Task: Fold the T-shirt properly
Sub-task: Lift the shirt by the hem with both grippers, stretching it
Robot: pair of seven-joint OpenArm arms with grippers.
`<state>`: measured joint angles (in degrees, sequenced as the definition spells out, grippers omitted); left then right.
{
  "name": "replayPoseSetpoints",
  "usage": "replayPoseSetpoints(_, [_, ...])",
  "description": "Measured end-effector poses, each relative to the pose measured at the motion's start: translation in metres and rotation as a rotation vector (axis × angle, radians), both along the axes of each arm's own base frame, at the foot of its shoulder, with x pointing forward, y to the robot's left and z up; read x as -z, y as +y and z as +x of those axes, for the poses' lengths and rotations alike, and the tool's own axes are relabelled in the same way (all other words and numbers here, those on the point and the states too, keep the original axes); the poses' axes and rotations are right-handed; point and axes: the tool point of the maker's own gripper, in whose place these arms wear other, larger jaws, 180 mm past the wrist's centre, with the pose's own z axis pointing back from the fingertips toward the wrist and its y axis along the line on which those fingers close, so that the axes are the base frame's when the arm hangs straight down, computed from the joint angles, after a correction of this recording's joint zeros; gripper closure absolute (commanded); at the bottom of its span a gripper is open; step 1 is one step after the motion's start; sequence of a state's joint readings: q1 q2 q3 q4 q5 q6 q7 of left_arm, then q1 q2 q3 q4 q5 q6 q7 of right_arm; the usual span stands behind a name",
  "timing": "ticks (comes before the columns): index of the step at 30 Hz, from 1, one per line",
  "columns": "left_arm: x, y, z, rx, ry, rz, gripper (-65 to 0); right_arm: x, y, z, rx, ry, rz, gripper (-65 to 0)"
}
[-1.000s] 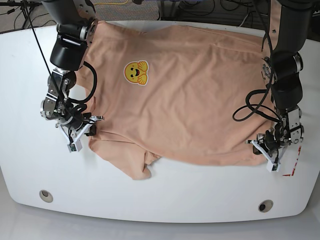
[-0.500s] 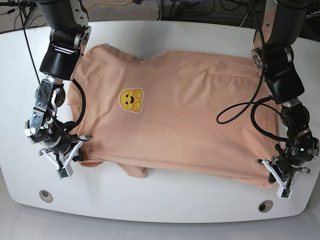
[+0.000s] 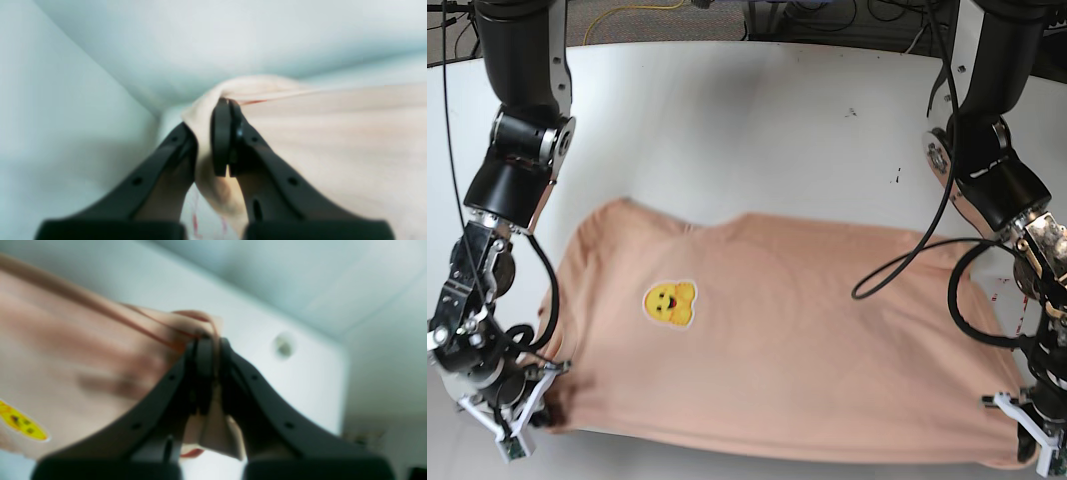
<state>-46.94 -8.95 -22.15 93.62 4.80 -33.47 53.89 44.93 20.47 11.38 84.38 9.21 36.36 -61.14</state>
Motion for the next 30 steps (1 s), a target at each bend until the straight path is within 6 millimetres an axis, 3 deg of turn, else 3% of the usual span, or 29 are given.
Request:
replayPoseSetpoints(5, [-0.080,0.004,-0.007,-0.028,-0.131,0.002,0.0,-0.077,-0.004,0.010,-0.010,-0.122,-0.088,0.0])
replayPoseSetpoints(9, [-0.133,0.007,-0.016,-0.040,-0.219,-0.003,0.0,-0.135,-0.006,0.008,-0.024,-0.208,-0.164,0.0])
replayPoseSetpoints(12, [-0.159,0.008,-0.023,-0.044,-0.275,-0.004,0.0,-0.173,-0.008,0.004,-0.019,-0.275,-0.197,0.0])
replayPoseSetpoints(15, [-0.169,0.008,-0.026,-0.043,-0.295,-0.003,0.0,-0.193,-0.013,-0.001,-0.007,-0.308,-0.214,0.0])
replayPoseSetpoints(19, [-0.156,0.003,-0.023,-0.051,-0.229,0.023,0.0,-0.193,-0.019,-0.008,0.020,-0.297,-0.236,0.0])
replayPoseSetpoints(23, [-0.138,-0.001,-0.024,-0.054,-0.202,0.027,0.0,-0.176,-0.017,-0.016,0.026,-0.281,-0.280,0.0])
replayPoseSetpoints(30, [-0.079,-0.002,-0.031,-0.082,-0.108,0.047,0.0,-0.102,-0.011,-0.042,0.001,-0.209,-0.315,0.0])
